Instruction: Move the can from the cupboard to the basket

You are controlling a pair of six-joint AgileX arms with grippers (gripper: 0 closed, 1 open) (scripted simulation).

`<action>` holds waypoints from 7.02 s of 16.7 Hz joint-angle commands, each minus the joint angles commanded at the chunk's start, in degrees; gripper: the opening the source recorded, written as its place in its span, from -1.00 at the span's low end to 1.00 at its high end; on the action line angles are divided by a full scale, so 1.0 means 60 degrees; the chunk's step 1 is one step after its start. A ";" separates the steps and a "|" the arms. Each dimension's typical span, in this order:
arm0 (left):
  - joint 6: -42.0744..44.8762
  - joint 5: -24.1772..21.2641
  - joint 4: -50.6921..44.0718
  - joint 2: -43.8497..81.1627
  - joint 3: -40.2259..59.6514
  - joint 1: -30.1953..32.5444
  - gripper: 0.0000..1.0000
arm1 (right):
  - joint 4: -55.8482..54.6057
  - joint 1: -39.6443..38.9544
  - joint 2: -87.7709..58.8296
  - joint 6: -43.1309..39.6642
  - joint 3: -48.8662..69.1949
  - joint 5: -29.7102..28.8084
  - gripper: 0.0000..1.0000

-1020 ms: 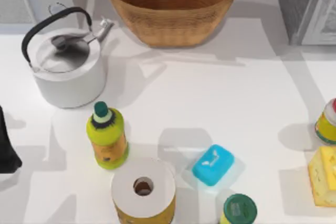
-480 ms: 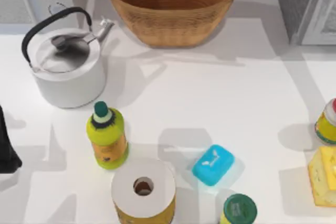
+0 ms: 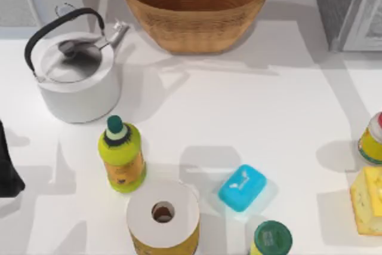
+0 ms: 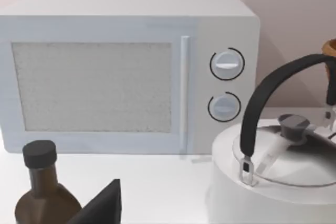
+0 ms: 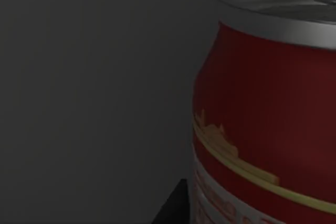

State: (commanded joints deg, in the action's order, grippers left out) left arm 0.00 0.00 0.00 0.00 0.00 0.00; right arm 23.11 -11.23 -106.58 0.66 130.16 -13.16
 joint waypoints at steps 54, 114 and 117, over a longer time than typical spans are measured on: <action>0.0000 0.0000 0.0000 0.0000 0.0000 0.0000 1.00 | -0.3852 0.1872 1.7764 -0.0110 -2.1693 0.2194 -1.00; 0.0000 0.0000 0.0000 0.0000 0.0000 0.0000 1.00 | -0.7605 -0.4042 -0.5591 0.0146 -0.2308 -0.3966 0.36; 0.0000 0.0000 0.0000 0.0000 0.0000 0.0000 1.00 | -0.7605 -0.4042 -0.5591 0.0146 -0.2308 -0.3966 0.81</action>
State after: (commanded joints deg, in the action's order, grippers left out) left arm 0.00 0.00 0.00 0.00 0.00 0.00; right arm -22.52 -35.48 -140.13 1.53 116.31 -36.95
